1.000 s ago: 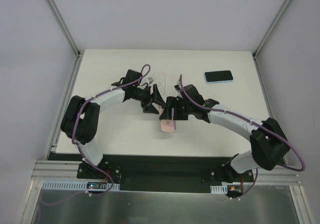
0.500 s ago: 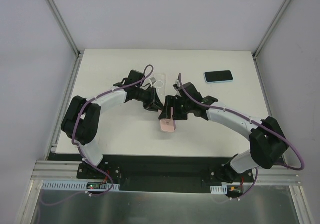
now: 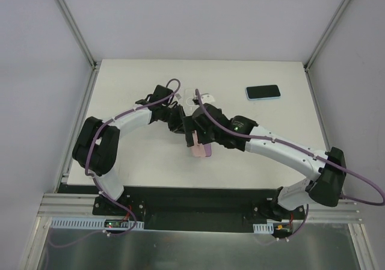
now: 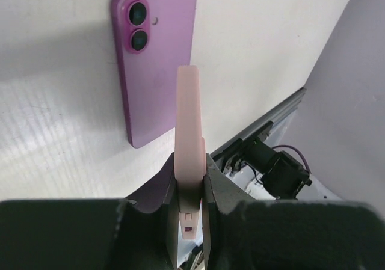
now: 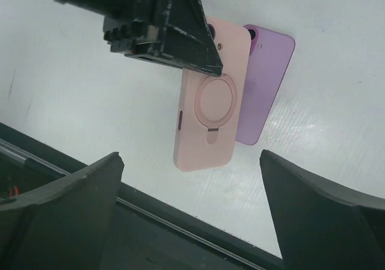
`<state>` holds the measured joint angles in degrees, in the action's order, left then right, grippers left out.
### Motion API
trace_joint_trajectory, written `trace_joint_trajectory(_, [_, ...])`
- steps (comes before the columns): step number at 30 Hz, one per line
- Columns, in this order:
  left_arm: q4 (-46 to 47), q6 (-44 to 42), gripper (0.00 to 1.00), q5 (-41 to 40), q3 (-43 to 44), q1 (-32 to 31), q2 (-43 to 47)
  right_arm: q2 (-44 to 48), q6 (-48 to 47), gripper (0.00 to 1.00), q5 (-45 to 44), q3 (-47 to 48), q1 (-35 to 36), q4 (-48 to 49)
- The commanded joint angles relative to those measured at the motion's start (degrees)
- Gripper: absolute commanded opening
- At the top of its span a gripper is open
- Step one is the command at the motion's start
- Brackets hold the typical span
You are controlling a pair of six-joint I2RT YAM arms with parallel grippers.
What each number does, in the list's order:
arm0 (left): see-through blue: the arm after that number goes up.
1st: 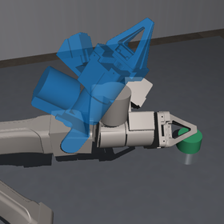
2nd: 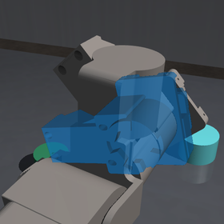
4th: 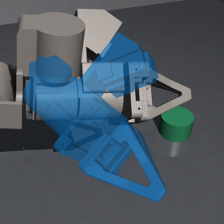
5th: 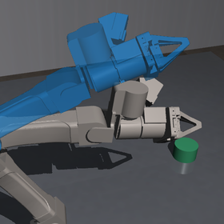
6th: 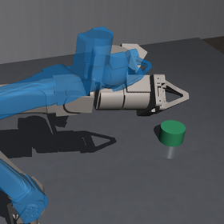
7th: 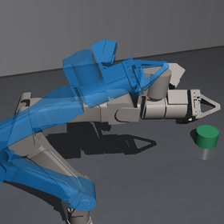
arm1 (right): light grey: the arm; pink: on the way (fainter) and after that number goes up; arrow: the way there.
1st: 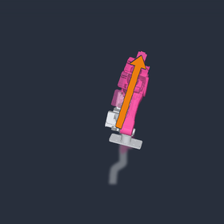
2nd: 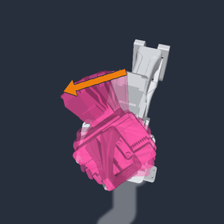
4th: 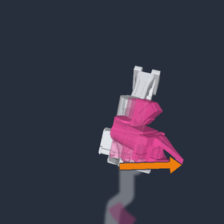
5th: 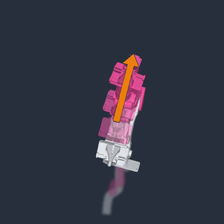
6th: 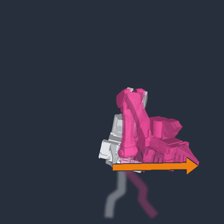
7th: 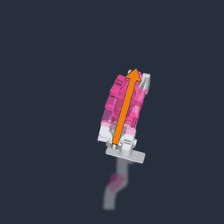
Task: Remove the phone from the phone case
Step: Pick up the phone at the center of the board.
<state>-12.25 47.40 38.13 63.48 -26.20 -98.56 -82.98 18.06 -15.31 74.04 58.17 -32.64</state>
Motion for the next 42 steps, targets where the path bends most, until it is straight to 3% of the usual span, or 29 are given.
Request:
trace_joint_trajectory(1, [-3.65,3.05,0.00,-3.67,2.17,-0.08,4.34,-3.58,-4.18,0.99,-17.09,7.33,7.72,-10.93])
trace_joint_trajectory(8, [-8.31,3.75,0.00,-5.96,4.63,-0.08,6.36,-18.16,-3.92,0.93,-27.49,16.48,15.56,-19.12])
trace_joint_trajectory(17, [-11.39,3.58,0.00,-6.66,4.81,-0.08,9.70,-23.45,-3.39,0.79,-29.25,17.45,16.54,-19.74])
trace_joint_trajectory(20, [-11.74,3.58,0.00,-6.75,4.63,-0.08,9.97,-24.24,-2.42,0.68,-30.83,17.72,16.53,-20.62])
trace_joint_trajectory(25, [-11.83,3.67,0.00,-6.66,4.46,-0.52,10.15,-26.26,-2.51,0.62,-33.64,19.47,16.53,-22.11])
trace_joint_trajectory(28, [-12.09,3.76,0.00,-6.66,4.46,-0.61,10.32,-26.88,-2.42,0.54,-34.52,19.83,16.62,-22.20])
trace_joint_trajectory(31, [-12.18,3.84,0.00,-6.93,4.28,-0.70,10.50,-27.32,-2.16,0.35,-35.31,20.18,16.62,-22.55])
trace_joint_trajectory(34, [-12.09,3.84,0.00,-6.67,4.19,-0.70,10.76,-27.58,-0.67,0.07,-36.63,20.70,16.71,-24.13])
trace_joint_trajectory(36, [-12.09,3.76,0.00,-6.40,4.45,-0.70,10.85,-27.59,0.65,0.01,-37.51,20.88,16.54,-25.53])
trace_joint_trajectory(40, [-12.09,3.05,0.20,-5.17,6.12,-0.70,10.76,-25.66,3.64,0.01,-37.95,19.92,15.57,-27.30])
trace_joint_trajectory(41, [-12.01,2.53,0.38,-5.08,6.47,-0.70,10.85,-24.78,4.25,0.01,-37.95,18.35,15.39,-27.04])
trace_joint_trajectory(42, [-12.18,2.09,0.48,-4.91,6.91,-0.61,11.02,-23.56,4.96,0.02,-37.17,16.94,14.61,-25.56])
